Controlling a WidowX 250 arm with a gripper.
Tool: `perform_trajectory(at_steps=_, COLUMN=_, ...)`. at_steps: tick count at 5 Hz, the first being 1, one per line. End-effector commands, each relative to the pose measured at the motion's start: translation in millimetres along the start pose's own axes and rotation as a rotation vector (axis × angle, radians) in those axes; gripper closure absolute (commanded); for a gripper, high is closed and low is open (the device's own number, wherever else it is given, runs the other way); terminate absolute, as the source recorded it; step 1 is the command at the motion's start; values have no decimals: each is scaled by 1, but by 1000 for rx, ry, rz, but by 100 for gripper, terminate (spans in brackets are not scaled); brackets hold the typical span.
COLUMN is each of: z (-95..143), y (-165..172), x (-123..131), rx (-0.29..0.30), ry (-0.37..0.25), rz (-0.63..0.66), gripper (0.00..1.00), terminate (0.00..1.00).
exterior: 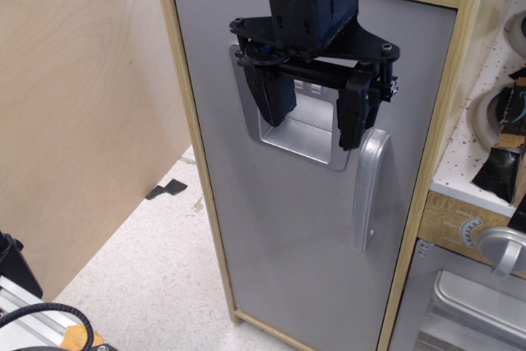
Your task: Open fridge
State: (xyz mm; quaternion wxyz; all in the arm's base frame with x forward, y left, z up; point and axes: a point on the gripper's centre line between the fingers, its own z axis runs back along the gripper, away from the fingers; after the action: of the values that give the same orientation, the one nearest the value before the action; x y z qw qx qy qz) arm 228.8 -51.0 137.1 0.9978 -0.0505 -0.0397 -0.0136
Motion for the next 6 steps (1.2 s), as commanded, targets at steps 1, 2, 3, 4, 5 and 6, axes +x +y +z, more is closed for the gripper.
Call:
perform_trajectory(at_steps=1, z=0, y=0, x=0, rx=0, ry=0, rz=0, gripper=0, terminate=0)
perform_trajectory(at_steps=2, z=-20, y=-6, x=9, rx=-6, ry=-11, rz=-27, gripper=0, terminate=0)
perform_trajectory(at_steps=3, z=-41, y=-10, x=24, rx=9, ry=-44, rz=-37, gripper=0, terminate=0)
perform_trajectory(at_steps=4, z=-64, y=-8, x=43, rx=23, ry=-96, rz=-27, gripper=0, terminate=0)
perform_trajectory(at_steps=5, z=-85, y=-1, x=74, rx=37, ry=-178, rz=-23, gripper=0, terminate=0)
perform_trajectory(at_steps=6, z=-99, y=5, x=100, rx=41, ry=-239, rz=-6, gripper=0, terminate=0)
